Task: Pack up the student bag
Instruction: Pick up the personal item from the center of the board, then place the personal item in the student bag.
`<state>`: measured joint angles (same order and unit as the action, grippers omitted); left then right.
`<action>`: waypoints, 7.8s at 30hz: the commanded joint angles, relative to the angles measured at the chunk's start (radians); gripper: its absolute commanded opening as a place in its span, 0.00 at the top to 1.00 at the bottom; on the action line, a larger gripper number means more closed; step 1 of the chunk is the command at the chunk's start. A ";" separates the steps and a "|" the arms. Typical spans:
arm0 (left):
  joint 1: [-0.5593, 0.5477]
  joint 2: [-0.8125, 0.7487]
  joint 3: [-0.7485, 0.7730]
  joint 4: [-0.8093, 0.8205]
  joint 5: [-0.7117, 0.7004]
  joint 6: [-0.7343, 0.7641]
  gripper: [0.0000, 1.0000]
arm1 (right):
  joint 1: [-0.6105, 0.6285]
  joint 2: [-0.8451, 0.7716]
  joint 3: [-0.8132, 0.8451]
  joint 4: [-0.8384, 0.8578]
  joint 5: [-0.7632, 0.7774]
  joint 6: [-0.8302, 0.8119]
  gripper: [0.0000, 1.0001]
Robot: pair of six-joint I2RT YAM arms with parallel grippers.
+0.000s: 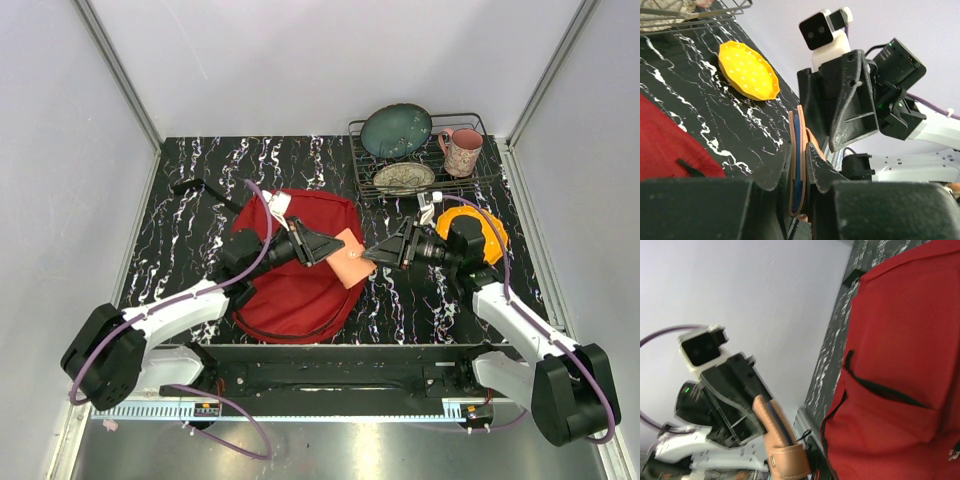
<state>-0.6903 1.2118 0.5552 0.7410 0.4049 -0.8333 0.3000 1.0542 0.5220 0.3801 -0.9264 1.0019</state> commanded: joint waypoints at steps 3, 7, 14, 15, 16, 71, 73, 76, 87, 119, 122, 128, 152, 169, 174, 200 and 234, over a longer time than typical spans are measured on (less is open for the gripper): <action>0.006 -0.216 -0.066 -0.116 -0.322 0.022 1.00 | 0.007 -0.010 0.058 -0.138 0.191 -0.046 0.21; 0.029 -0.446 -0.124 -0.238 -0.517 0.022 1.00 | 0.024 -0.002 0.030 -0.066 0.247 0.018 0.06; 0.049 -0.564 -0.129 -0.370 -0.617 0.017 1.00 | 0.186 0.121 0.096 0.055 0.310 0.044 0.05; 0.049 -0.564 -0.135 -0.370 -0.618 0.016 1.00 | 0.200 0.134 0.101 0.080 0.313 0.052 0.05; 0.049 -0.563 -0.133 -0.376 -0.617 0.016 1.00 | 0.226 0.147 0.107 0.107 0.314 0.059 0.05; 0.058 -0.045 0.472 -1.195 -0.472 0.805 0.01 | 0.346 -0.151 0.133 -0.515 1.121 0.057 1.00; 0.061 0.031 0.488 -1.224 -0.509 0.818 0.01 | 0.346 -0.160 0.134 -0.540 1.141 0.055 1.00; 0.066 0.107 0.512 -1.240 -0.547 0.823 0.01 | 0.344 -0.186 0.134 -0.569 1.167 0.052 1.00; 0.066 0.299 0.525 -1.283 -0.509 0.773 0.02 | 0.327 -0.309 0.122 -0.653 1.236 0.032 1.00; 0.012 0.362 0.506 -1.290 -0.513 0.965 0.07 | 0.205 -0.272 0.105 -0.618 1.069 0.006 1.00; -0.001 0.336 0.485 -1.306 -0.424 0.993 0.07 | 0.194 -0.261 0.098 -0.600 1.045 0.009 0.99; -0.015 0.388 0.468 -1.310 -0.500 0.979 0.08 | 0.185 -0.238 0.084 -0.560 1.003 0.021 0.99; -0.054 0.367 0.379 -1.105 -0.776 0.844 0.91 | 0.159 -0.253 0.062 -0.558 0.992 0.024 0.96; -0.072 0.195 0.538 -1.278 -0.756 0.797 0.93 | 0.159 -0.211 0.061 -0.518 0.940 0.029 0.94; -0.071 0.184 0.568 -1.272 -0.750 0.767 1.00 | 0.156 -0.201 0.062 -0.509 0.929 0.029 0.94; -0.040 0.264 0.683 -1.074 -0.460 0.256 0.82 | 0.156 -0.274 0.118 -0.623 0.973 -0.026 0.95; -0.037 0.227 0.716 -1.068 -0.535 0.333 1.00 | 0.157 0.023 0.009 -0.179 0.594 0.182 1.00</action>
<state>-0.7288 1.4963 1.2064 -0.4026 -0.1055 -0.4938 0.4614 1.0435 0.4904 0.2115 -0.2909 1.1843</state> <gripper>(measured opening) 0.016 0.069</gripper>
